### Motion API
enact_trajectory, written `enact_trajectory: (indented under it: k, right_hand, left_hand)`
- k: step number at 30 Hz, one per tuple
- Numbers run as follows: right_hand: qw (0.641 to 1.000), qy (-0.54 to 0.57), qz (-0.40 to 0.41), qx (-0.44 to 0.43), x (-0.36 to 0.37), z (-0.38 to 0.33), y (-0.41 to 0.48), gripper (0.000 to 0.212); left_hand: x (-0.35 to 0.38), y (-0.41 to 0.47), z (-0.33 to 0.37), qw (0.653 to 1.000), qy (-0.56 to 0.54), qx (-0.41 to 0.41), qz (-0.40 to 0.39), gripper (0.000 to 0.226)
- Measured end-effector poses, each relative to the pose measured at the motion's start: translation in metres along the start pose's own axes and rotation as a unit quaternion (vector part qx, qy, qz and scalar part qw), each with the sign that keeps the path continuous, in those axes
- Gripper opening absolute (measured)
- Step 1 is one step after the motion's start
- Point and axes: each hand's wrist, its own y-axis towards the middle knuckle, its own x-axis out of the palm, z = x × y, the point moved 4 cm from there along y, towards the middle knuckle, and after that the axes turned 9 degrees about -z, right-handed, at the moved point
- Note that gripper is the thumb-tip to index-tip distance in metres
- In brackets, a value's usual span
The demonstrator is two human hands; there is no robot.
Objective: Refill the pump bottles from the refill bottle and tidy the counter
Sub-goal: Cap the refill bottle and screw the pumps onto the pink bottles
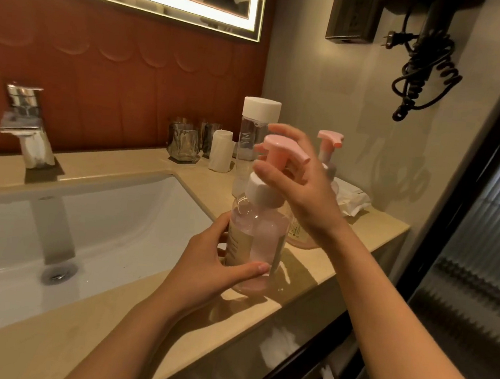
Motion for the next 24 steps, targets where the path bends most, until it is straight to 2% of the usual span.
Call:
enact_trajectory:
  k: [4,14,18,24]
  right_hand:
    - [0.988,-0.043,-0.128,0.079,0.004,0.005,0.009,0.042]
    - [0.972,-0.010,-0.211,0.099,0.007,0.005,0.016,0.010]
    - [0.978,-0.045,-0.176,0.102,0.008,0.004,0.015,0.012]
    - [0.990,-0.070,0.000,0.120,0.017,0.002,-0.002,0.028]
  left_hand:
    - [0.000,0.001,-0.001,1.000,0.005,0.001,0.003,0.062]
    - [-0.001,0.003,-0.003,1.000,0.004,-0.010,0.001,0.067]
    - [-0.001,0.002,-0.002,1.000,0.007,-0.006,0.002,0.071]
    - [-0.001,0.000,-0.002,1.000,0.016,-0.001,0.000,0.063]
